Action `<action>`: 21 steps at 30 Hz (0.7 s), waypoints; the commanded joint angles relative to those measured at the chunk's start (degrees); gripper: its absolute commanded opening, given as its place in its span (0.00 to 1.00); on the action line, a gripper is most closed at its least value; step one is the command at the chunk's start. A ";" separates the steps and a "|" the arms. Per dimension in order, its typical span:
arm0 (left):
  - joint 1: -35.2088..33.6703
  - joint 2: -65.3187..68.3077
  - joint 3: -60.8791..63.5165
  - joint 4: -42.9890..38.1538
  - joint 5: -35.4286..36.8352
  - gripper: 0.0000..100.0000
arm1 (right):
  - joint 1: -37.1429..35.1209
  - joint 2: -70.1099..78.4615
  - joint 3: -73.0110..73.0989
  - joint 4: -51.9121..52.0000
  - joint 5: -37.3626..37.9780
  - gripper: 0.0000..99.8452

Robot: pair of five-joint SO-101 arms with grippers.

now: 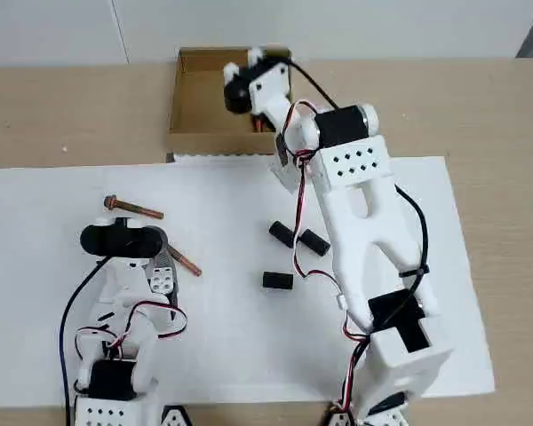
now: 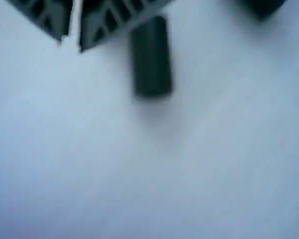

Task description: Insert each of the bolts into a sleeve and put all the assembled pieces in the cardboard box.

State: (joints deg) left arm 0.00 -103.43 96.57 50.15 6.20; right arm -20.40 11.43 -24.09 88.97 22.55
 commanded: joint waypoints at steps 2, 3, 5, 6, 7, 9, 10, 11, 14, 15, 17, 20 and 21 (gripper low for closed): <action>-0.26 -0.53 -0.22 0.26 -0.26 0.01 | 0.04 -2.95 -2.02 6.11 0.18 0.00; -0.26 -0.53 -0.22 0.26 -0.26 0.01 | 0.04 -3.21 -1.23 6.11 0.26 0.00; -0.26 -0.53 -0.22 0.26 -0.26 0.01 | 0.31 -3.38 1.23 6.29 0.26 0.00; -0.26 -0.53 -0.22 0.26 -0.26 0.01 | 0.48 -3.38 2.81 6.29 0.26 0.00; -0.26 -0.53 -0.22 0.26 -0.26 0.01 | 0.57 -3.38 4.31 6.37 0.26 0.00; -0.26 -0.53 -0.22 0.26 -0.26 0.01 | 0.66 -3.38 7.03 6.37 0.44 0.00; -0.26 -0.53 -0.22 0.26 -0.26 0.01 | 0.66 -3.38 8.35 6.37 0.44 0.00; -0.26 -0.53 -0.22 0.26 -0.26 0.01 | 0.66 -3.38 9.67 6.37 0.53 0.00; -0.26 -0.53 -0.22 0.26 -0.26 0.01 | 0.66 -3.03 12.13 6.11 1.14 0.00; -0.26 -0.53 -0.22 0.26 -0.26 0.01 | 0.66 -2.95 12.75 6.11 2.55 0.00; -0.26 -0.53 -0.22 0.26 -0.26 0.01 | 0.66 -2.95 14.07 5.32 4.66 0.01; -0.18 -0.53 -0.22 0.26 -0.26 0.01 | 1.45 -2.95 16.00 3.03 5.10 0.07; -0.18 -0.53 -0.22 0.26 -0.26 0.01 | 1.89 -2.95 16.62 2.33 5.27 0.10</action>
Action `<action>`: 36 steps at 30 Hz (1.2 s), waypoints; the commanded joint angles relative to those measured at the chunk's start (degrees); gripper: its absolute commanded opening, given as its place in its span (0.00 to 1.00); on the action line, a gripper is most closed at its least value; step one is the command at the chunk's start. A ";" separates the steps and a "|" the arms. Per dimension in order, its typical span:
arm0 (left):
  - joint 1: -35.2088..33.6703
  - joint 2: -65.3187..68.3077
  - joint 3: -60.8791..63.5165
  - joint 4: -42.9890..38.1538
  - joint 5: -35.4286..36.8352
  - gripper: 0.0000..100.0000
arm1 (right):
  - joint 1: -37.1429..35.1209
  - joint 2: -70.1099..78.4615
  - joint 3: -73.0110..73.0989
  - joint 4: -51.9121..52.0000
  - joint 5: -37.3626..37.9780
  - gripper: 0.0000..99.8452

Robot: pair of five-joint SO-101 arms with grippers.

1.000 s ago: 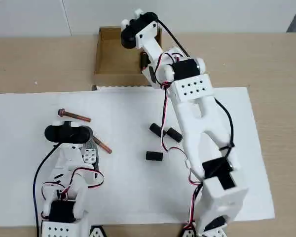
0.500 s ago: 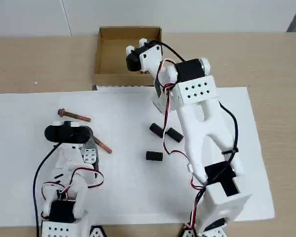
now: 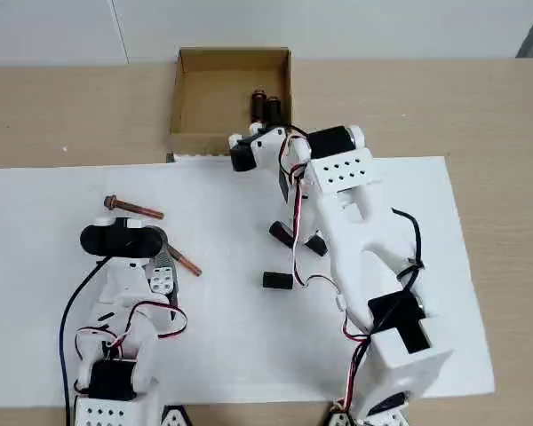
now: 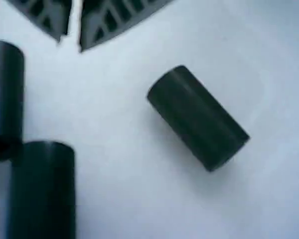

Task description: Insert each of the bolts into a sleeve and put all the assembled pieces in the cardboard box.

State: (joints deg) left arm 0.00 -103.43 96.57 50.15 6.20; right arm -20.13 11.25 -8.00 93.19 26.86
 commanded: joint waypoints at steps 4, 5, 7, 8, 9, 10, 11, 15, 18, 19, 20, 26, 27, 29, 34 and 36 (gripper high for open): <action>-0.09 -0.53 -0.22 0.26 -0.26 0.01 | 2.42 -2.68 3.60 -2.68 4.75 0.18; -0.09 -0.53 -0.22 0.26 -0.26 0.01 | 2.51 -2.68 4.48 -2.77 5.10 0.18; -0.09 -0.53 -0.22 0.26 -0.26 0.01 | 2.51 -2.68 6.24 -4.18 5.19 0.18; 0.00 -0.53 -0.22 0.26 -0.35 0.01 | 2.51 -2.68 7.03 -4.88 5.19 0.18; 0.00 -0.53 -0.22 0.26 -0.35 0.01 | 2.51 -2.68 7.91 -5.85 5.27 0.18; 0.00 -0.53 -0.22 0.26 -0.44 0.01 | 2.51 -2.68 8.62 -6.73 5.27 0.18; 0.00 -0.53 -0.22 0.26 -0.44 0.01 | 2.42 -2.68 9.41 -7.87 5.27 0.18; 0.00 -0.53 -0.22 0.26 -0.44 0.01 | 2.42 -2.68 12.48 -11.91 5.27 0.17; 0.00 -0.53 -0.22 0.26 -0.44 0.01 | 2.51 -2.68 15.03 -14.73 6.15 0.16; 0.00 -0.53 -0.22 0.26 -0.44 0.01 | 2.51 -2.68 16.00 -15.69 7.03 0.15; 0.00 -0.53 -0.22 0.26 -0.44 0.01 | 2.51 -2.68 17.05 -16.92 7.47 0.15; 0.00 -0.53 -0.22 0.26 -0.35 0.01 | 2.51 -2.59 22.15 -23.34 7.65 0.11; 0.00 -0.53 -0.22 0.26 -0.35 0.01 | 2.51 -2.59 22.77 -23.78 7.65 0.10; 0.00 -0.53 -0.22 0.26 -0.35 0.01 | 2.51 -2.59 23.56 -24.40 7.65 0.08; 0.00 -0.53 -0.22 0.26 -0.35 0.01 | 2.51 -2.68 24.00 -23.96 7.65 0.00; 0.00 -0.53 -0.22 0.26 -0.35 0.01 | 2.51 -3.03 23.91 -23.87 7.47 0.00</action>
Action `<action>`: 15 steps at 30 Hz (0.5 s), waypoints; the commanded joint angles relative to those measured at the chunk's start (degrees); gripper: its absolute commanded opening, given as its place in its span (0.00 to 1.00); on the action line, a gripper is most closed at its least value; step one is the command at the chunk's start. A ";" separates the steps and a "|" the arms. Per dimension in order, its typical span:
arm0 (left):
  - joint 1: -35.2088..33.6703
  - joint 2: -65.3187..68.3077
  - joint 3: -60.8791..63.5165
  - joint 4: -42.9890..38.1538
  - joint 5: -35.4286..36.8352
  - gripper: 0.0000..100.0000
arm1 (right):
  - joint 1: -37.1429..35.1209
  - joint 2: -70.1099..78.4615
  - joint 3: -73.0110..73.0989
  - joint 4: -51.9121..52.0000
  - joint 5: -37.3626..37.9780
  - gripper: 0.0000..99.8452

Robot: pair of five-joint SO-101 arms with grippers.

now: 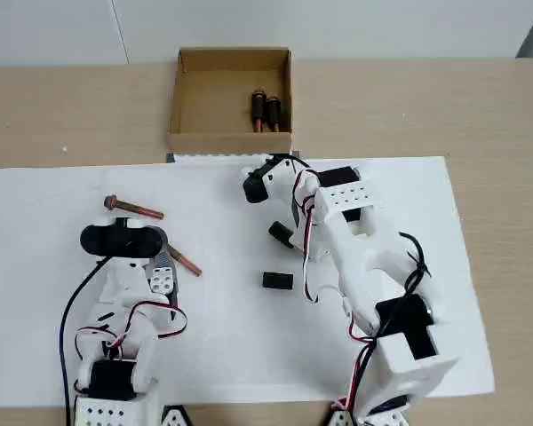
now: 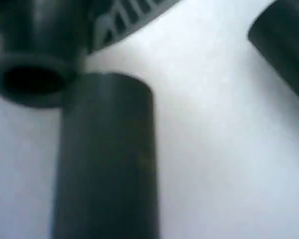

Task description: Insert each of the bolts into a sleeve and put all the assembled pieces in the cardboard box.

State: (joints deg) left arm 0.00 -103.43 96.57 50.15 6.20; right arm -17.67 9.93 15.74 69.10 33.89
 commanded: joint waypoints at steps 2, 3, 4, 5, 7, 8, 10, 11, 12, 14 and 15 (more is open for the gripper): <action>0.00 -0.53 -0.22 0.26 -0.35 0.01 | 0.04 -1.98 -0.18 0.31 0.35 0.00; 0.00 -0.53 -0.22 0.26 -0.35 0.01 | 0.04 -2.07 -0.79 0.84 0.26 0.00; 0.00 -0.53 -0.22 0.26 -0.35 0.01 | 0.04 -2.51 -2.11 2.68 0.26 0.00; 0.00 -0.53 -0.22 0.26 -0.35 0.01 | -0.04 -3.03 -3.87 5.23 0.18 0.00; 0.00 -0.53 -0.22 0.26 -0.44 0.01 | -0.04 -4.18 -7.21 9.10 -0.35 0.00; 0.00 -0.53 -0.22 0.26 -0.44 0.01 | 0.04 -4.79 -8.88 10.51 -1.32 0.00; 0.00 -0.53 -0.22 0.26 -0.53 0.01 | 0.04 -6.37 -12.57 14.29 -2.73 0.00; 0.00 -0.53 -0.22 0.26 -0.53 0.01 | 0.04 -7.16 -14.24 16.22 -3.08 0.00; 0.00 -0.53 -0.22 0.26 -0.53 0.01 | 0.04 -8.04 -15.91 17.98 -3.25 0.00; 0.00 -0.53 -0.22 0.26 -0.53 0.01 | 0.04 -9.63 -19.08 21.76 -4.22 0.00; 0.00 -0.53 -0.22 0.26 -0.53 0.01 | 0.04 -10.15 -20.31 23.60 -4.66 0.00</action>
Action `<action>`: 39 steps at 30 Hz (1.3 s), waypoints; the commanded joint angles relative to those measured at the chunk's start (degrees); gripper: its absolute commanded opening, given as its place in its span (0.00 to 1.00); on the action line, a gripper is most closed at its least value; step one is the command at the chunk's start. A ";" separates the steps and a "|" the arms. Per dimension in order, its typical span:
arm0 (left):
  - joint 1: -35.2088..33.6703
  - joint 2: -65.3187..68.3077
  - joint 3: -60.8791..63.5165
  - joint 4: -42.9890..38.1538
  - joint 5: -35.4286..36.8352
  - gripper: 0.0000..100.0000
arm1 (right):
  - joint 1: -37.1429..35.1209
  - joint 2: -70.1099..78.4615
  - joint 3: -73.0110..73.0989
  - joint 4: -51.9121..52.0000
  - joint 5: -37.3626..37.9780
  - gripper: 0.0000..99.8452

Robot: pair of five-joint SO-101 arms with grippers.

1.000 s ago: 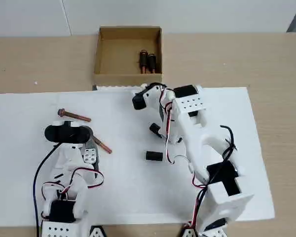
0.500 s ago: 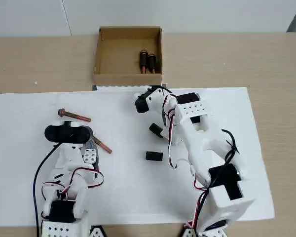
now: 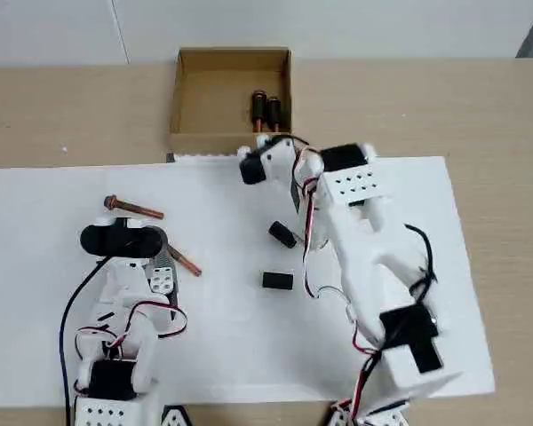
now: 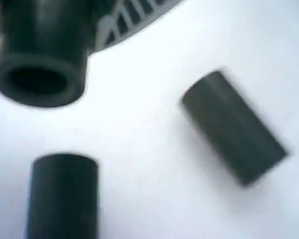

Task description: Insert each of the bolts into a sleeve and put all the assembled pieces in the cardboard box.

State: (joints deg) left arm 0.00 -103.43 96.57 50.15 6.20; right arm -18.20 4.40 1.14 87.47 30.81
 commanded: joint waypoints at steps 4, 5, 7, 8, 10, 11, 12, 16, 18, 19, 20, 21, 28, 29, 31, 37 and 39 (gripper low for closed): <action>0.00 -0.53 -0.22 0.26 -0.53 0.01 | 1.10 -7.34 -8.18 10.68 -3.60 0.00; 0.09 -0.53 -0.22 0.26 -0.62 0.01 | 1.36 -8.48 -8.18 10.95 -5.19 0.00; 0.09 -0.53 -0.22 0.26 -0.70 0.01 | 1.71 -11.91 -8.00 11.03 -8.97 0.00; 0.18 -0.53 -0.22 0.26 -0.70 0.01 | 1.80 -14.02 -7.91 11.12 -10.81 0.00; 0.18 -0.53 -0.22 0.26 -0.70 0.01 | 1.80 -17.89 -7.91 11.21 -13.27 0.00; 0.18 -0.53 -0.22 0.26 -0.70 0.01 | 1.89 -20.09 -7.91 11.30 -13.89 0.00; 0.18 -0.53 -0.22 0.26 -0.70 0.01 | 1.89 -22.37 -7.91 11.38 -13.89 0.00; 0.18 -0.53 -0.40 0.26 -0.62 0.01 | 3.21 -30.90 -4.22 11.30 -14.07 0.00; -0.35 -0.53 -2.33 1.05 -0.62 0.01 | 5.67 -34.86 -1.05 11.30 -14.07 0.00; -0.35 -0.44 -4.09 2.64 -0.62 0.01 | 7.43 -36.26 0.53 11.30 -14.07 0.00; -0.35 -0.44 -6.73 4.92 -0.62 0.01 | 9.27 -37.93 2.29 11.21 -14.15 0.00; -0.26 -0.35 -9.63 7.38 -0.62 0.01 | 11.12 -39.43 4.04 11.12 -14.15 0.00; -1.85 3.25 -23.69 17.32 -3.43 0.01 | 21.76 -48.31 14.95 10.77 -13.89 0.00; -2.73 5.63 -25.80 17.14 -3.60 0.01 | 22.73 -49.27 16.18 10.77 -13.89 0.00; -4.13 11.96 -31.08 16.79 -3.52 0.01 | 24.31 -50.95 18.37 10.77 -13.80 0.00; -8.53 36.22 -48.84 16.97 2.11 0.01 | 25.19 -55.60 22.59 10.33 -14.15 0.00; -9.41 43.96 -53.85 16.97 5.54 0.01 | 25.19 -57.01 24.00 9.54 -14.15 0.00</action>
State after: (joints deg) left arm -8.09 -70.46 51.21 66.77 7.87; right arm 6.33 -50.20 24.53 97.93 17.45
